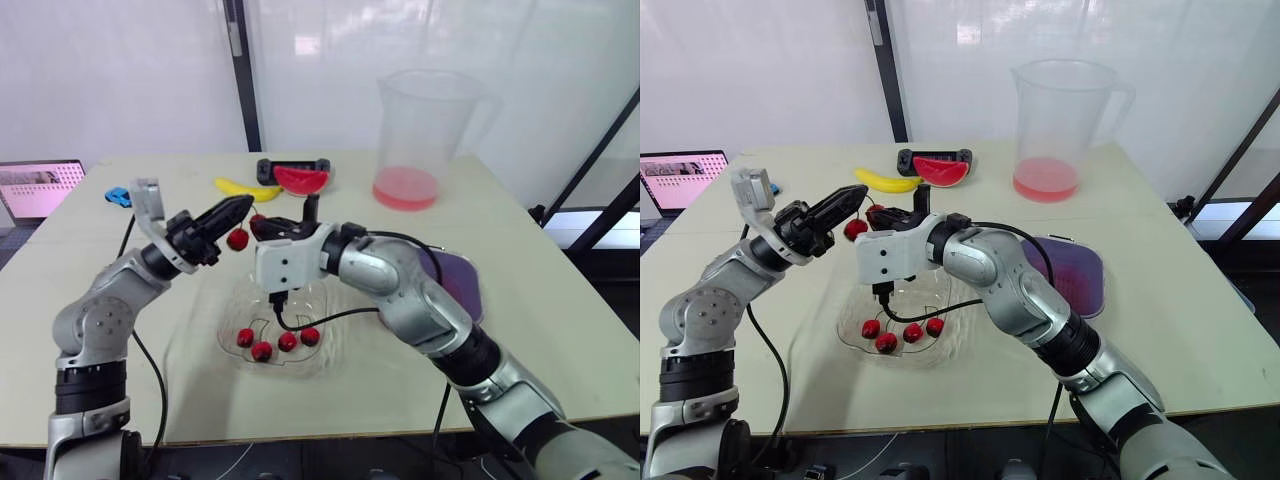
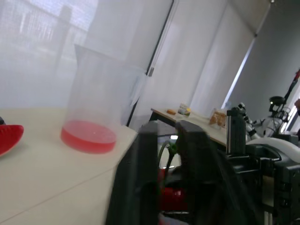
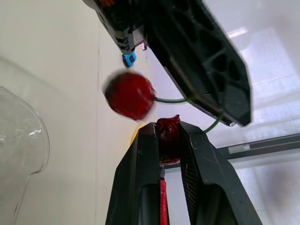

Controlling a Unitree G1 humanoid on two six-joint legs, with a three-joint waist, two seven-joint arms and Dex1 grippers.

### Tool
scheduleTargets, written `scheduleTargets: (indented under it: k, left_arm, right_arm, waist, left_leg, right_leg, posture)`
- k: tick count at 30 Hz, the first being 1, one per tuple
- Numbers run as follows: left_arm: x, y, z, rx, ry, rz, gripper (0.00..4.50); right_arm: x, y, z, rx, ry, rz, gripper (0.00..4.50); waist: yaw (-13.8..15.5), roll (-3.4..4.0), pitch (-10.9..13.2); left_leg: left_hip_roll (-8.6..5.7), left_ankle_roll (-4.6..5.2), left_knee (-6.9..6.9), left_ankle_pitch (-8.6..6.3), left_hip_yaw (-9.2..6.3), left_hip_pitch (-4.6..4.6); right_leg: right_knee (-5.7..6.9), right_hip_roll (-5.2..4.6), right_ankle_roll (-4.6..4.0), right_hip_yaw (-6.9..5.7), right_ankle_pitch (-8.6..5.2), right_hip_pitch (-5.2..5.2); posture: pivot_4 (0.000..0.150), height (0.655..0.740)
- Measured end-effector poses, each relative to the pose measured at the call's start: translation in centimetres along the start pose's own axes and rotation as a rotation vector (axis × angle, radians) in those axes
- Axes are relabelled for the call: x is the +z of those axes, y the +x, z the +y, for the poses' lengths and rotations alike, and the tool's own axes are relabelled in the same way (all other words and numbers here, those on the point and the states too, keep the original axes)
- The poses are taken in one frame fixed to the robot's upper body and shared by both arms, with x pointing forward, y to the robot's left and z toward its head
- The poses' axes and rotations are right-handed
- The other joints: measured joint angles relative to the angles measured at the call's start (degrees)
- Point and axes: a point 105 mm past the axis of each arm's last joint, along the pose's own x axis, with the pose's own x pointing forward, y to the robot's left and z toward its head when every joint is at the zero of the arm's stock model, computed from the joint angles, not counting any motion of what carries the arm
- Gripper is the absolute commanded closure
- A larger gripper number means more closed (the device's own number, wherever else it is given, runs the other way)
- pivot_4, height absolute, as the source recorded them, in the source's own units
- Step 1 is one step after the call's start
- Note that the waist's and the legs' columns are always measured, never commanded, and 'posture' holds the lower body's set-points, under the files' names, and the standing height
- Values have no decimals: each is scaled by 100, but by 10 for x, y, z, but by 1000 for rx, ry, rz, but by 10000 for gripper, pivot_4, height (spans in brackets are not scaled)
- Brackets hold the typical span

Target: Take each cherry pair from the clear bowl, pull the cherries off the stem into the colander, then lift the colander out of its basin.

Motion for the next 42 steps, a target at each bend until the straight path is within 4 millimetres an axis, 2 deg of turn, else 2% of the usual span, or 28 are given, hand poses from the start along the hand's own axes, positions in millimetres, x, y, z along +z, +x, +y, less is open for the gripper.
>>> scheduleTargets:
  k: [2,11,14,18,28,31,35,39,42]
  left_arm:
    - [0,0,-1,-2,3,0,14922]
    - [4,2,-6,-31,36,-19,14922]
    - [5,1,-6,-29,36,-21,22867]
    - [5,1,-6,-29,35,-22,44120]
    - [2,-1,-6,-30,33,-10,44659]
    - [5,3,-6,-31,38,-16,45000]
    - [18,11,-8,-58,72,-46,45000]
    - [18,8,-4,-58,72,-31,45000]
    - [19,6,-4,-75,78,-15,45000]
  right_arm:
    - [0,0,1,3,1,1,40334]
    - [-2,-1,-1,1,-6,13,40334]
    - [-2,-1,-1,2,-5,14,40334]
    - [-2,-1,-1,2,-5,14,40334]
    - [-4,-1,1,8,12,20,40334]
    - [-7,-3,2,10,54,24,30318]
    - [-11,-8,1,23,69,31,10826]
    - [-19,-24,6,77,160,35,10826]
    - [-22,-38,-2,53,416,-3,10826]
  waist:
    - [0,0,0]
    - [1,0,0]
    - [0,0,0]
    - [0,0,0]
    - [0,0,0]
    - [2,0,0]
    - [3,-1,0]
    - [3,-1,0]
    - [-4,-1,1]
  left_leg:
    - [0,0,0,0,0,0]
    - [0,-1,0,0,0,0]
    - [0,-1,0,1,0,0]
    - [0,-1,0,1,0,0]
    - [0,-1,0,1,-1,0]
    - [0,-1,1,1,0,0]
    - [-1,-1,1,1,-1,0]
    - [-1,-1,1,0,-2,0]
    - [1,0,0,0,-4,1]
  right_leg:
    - [0,0,0,0,0,0]
    - [0,0,0,0,0,0]
    - [0,0,0,0,0,0]
    - [0,0,0,0,0,0]
    - [0,0,0,0,0,1]
    - [-1,0,0,0,0,1]
    - [-4,0,0,-2,0,6]
    - [-5,0,0,-3,0,6]
    - [-7,1,0,-5,0,9]
  posture:
    - [1500,7400]
    - [1500,7400]
    - [1500,7400]
    - [1500,7400]
    - [1500,7400]
    - [1500,7400]
    - [1500,7400]
    - [1500,7400]
    - [1500,7400]
